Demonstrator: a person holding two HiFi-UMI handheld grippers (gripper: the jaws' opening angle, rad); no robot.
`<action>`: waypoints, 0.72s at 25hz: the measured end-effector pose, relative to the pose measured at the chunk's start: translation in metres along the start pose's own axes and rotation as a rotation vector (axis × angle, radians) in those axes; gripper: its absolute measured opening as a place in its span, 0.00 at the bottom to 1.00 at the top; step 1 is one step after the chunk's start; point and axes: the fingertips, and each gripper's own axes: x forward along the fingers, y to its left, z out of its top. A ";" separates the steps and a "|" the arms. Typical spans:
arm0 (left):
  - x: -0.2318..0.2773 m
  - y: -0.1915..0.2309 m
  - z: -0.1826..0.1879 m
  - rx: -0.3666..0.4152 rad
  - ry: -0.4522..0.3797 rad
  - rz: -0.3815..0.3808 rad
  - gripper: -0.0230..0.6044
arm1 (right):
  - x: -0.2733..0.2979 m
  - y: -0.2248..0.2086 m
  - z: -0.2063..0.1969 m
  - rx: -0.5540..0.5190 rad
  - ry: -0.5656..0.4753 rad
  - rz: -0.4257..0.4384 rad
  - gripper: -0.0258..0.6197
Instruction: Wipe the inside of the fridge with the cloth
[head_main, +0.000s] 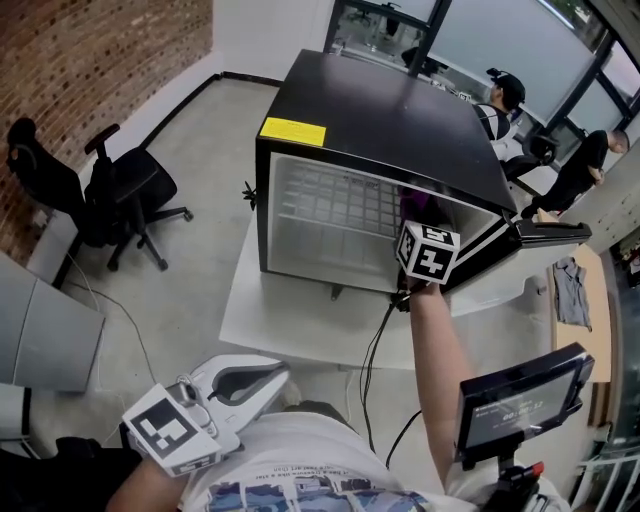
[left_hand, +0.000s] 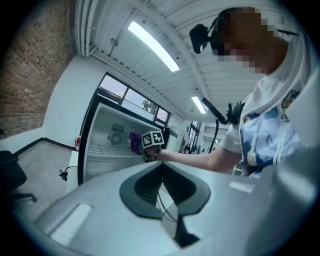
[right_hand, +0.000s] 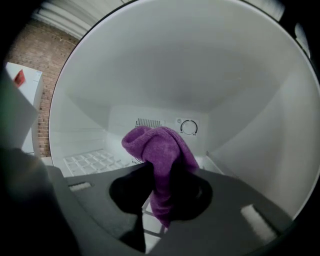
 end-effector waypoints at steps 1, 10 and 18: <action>-0.002 0.001 0.000 -0.002 -0.002 0.008 0.05 | 0.002 0.006 0.001 -0.001 -0.002 0.011 0.16; -0.012 -0.003 -0.005 -0.018 -0.012 0.084 0.05 | 0.016 0.062 0.008 -0.001 -0.014 0.131 0.16; -0.042 0.007 -0.008 -0.032 -0.018 0.156 0.05 | 0.025 0.140 0.021 -0.006 -0.029 0.251 0.16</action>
